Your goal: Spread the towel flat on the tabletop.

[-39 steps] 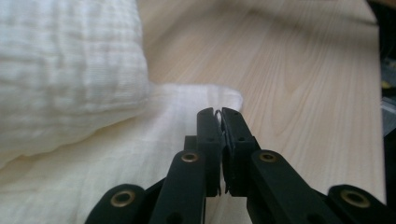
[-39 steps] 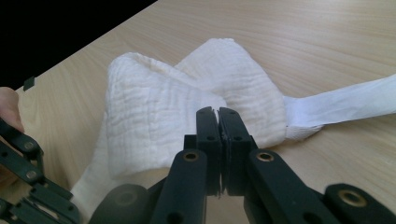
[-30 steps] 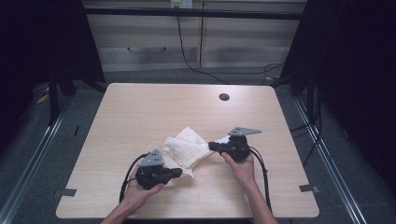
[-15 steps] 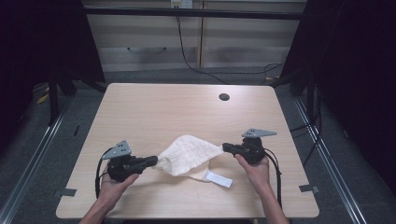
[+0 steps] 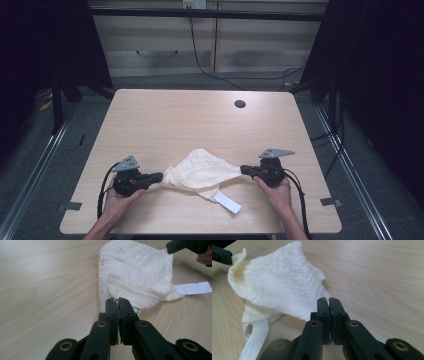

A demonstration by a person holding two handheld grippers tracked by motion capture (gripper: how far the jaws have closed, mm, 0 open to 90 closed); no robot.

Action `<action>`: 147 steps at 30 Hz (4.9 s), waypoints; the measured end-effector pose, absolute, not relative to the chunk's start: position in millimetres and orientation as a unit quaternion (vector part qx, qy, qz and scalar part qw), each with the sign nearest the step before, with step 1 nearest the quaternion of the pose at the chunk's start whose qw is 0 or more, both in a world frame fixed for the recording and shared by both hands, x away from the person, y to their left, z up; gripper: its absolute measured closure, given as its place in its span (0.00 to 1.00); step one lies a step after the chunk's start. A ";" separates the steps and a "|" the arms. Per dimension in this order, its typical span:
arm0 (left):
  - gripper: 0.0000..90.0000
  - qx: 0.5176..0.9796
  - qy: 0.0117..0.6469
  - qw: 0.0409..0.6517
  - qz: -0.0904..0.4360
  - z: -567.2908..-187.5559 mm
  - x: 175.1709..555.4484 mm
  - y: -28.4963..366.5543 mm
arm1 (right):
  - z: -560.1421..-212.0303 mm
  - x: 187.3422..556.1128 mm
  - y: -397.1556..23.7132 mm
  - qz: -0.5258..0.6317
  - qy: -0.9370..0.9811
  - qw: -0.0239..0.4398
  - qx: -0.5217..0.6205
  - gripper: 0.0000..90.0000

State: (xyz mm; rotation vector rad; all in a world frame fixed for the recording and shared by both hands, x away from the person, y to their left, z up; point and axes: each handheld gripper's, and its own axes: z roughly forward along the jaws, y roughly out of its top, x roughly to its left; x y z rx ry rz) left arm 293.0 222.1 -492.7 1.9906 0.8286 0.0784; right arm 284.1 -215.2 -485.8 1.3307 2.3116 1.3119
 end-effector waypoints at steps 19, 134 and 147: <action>0.70 0.824 0.286 0.489 0.027 -473.0 272.4 215.0 | -489.3 284.2 -210.6 0.438 0.779 0.079 0.443 0.98; 0.97 0.747 0.293 0.593 0.071 -372.1 307.3 231.5 | -368.1 289.6 -220.0 0.566 0.731 0.130 0.359 0.99; 0.97 0.741 0.273 0.606 0.099 -328.6 298.7 233.4 | -321.3 280.2 -229.8 0.596 0.715 0.141 0.337 0.99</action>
